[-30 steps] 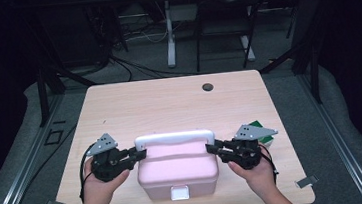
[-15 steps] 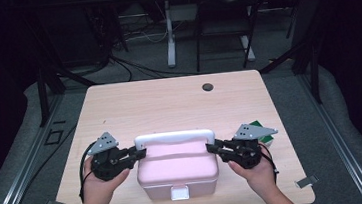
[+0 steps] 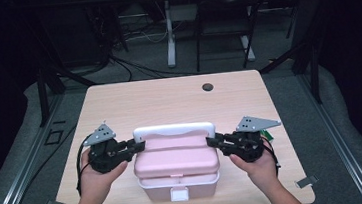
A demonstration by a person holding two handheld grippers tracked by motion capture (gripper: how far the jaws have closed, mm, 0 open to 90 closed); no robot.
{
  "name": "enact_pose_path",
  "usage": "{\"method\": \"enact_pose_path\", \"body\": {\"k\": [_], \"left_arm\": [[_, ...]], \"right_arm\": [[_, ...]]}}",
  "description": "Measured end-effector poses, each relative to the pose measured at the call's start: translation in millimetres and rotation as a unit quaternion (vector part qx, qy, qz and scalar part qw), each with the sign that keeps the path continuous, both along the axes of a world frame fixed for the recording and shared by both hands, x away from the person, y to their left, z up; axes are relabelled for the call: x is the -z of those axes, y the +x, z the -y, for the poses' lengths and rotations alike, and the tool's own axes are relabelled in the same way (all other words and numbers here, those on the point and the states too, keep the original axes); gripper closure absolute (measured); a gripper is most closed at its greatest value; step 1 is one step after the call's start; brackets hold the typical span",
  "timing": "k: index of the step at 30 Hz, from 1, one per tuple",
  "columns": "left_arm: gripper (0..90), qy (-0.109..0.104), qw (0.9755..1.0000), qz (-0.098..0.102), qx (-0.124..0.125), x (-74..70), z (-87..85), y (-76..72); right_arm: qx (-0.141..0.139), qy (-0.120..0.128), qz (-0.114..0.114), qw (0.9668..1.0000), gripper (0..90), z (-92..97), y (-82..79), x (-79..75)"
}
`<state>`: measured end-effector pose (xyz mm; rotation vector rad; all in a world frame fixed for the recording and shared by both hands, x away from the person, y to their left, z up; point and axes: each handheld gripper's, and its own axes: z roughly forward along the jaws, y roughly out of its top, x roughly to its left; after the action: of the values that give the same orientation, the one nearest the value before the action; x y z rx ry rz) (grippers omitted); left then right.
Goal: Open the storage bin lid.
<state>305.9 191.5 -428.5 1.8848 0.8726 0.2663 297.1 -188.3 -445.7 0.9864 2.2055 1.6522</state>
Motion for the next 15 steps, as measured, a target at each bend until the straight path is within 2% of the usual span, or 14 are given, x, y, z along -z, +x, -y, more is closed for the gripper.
{"method": "enact_pose_path", "body": {"k": [8, 10, 11, 15], "left_arm": [[73.1, -0.007, 0.9999, -0.008, 0.001, -4.6, -1.3, 5.3], [72.2, -0.013, 0.9999, -0.005, -0.001, -5.3, -2.7, 4.8], [69.7, -0.026, 0.9996, -0.003, -0.002, -7.5, -5.9, 3.0], [69.5, -0.026, 0.9996, 0.003, -0.006, -11.1, -12.5, -2.1]], "right_arm": [[0.002, 0.003, -0.011, 0.9999, 74.9, 1.1, 5.3, -6.2], [0.005, 0.005, -0.010, 0.9999, 74.9, 0.6, 5.6, -6.2], [0.002, 0.002, -0.012, 0.9999, 75.0, 1.0, 5.9, -6.4], [0.002, 0.003, -0.014, 0.9999, 75.0, 1.1, 5.9, -6.4]]}}
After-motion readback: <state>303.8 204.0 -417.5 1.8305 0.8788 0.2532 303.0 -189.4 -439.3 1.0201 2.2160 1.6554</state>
